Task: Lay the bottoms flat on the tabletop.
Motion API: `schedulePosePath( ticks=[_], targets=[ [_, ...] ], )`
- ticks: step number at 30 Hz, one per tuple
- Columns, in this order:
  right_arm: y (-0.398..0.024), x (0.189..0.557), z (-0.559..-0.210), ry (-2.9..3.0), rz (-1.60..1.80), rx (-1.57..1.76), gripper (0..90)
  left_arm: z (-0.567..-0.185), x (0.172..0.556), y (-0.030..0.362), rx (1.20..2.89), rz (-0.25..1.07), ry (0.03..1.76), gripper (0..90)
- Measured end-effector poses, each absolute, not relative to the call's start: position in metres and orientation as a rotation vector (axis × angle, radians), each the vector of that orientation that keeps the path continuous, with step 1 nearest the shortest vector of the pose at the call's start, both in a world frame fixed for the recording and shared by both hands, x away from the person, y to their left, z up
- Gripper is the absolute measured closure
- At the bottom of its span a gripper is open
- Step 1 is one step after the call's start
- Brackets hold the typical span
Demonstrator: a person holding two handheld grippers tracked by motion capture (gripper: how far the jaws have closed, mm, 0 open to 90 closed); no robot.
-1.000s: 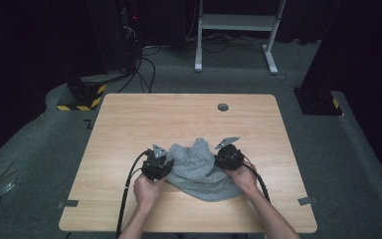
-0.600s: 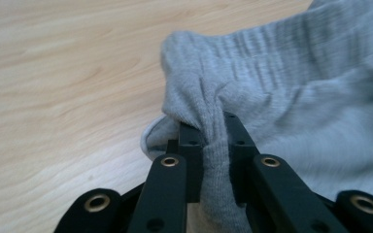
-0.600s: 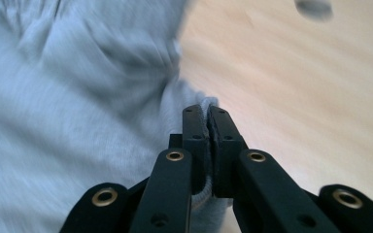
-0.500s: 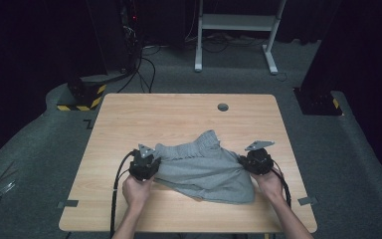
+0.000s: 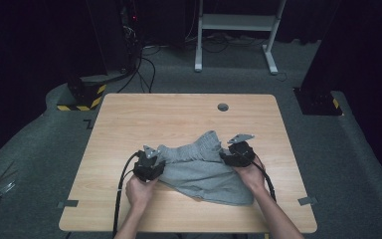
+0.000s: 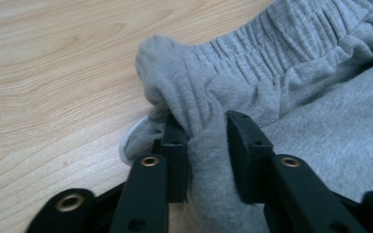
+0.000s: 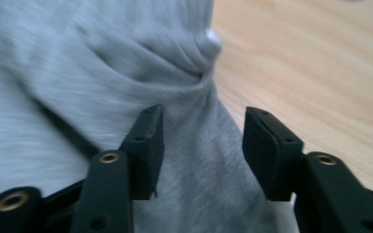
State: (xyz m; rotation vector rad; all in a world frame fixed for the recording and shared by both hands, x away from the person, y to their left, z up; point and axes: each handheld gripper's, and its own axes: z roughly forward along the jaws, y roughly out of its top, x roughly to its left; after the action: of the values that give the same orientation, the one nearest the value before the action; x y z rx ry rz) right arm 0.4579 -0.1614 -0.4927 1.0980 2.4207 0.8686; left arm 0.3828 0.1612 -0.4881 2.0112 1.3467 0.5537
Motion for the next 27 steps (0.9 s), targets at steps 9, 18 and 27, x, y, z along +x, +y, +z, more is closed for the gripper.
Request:
schedulePosePath(
  ticks=[9,18,27],
  targets=[
    [-0.18,0.444,-0.471,2.42,0.881,1.011,84.8,-0.47,0.377,0.166,1.943,0.604,1.302,81.1],
    [-0.222,0.426,-0.479,2.393,0.844,1.142,76.8,-0.484,0.38,0.155,2.018,0.602,1.307,73.5],
    [-0.19,0.42,-0.46,2.376,0.993,1.008,53.7,-0.48,0.376,0.157,1.989,0.629,1.308,54.7]
  ],
)
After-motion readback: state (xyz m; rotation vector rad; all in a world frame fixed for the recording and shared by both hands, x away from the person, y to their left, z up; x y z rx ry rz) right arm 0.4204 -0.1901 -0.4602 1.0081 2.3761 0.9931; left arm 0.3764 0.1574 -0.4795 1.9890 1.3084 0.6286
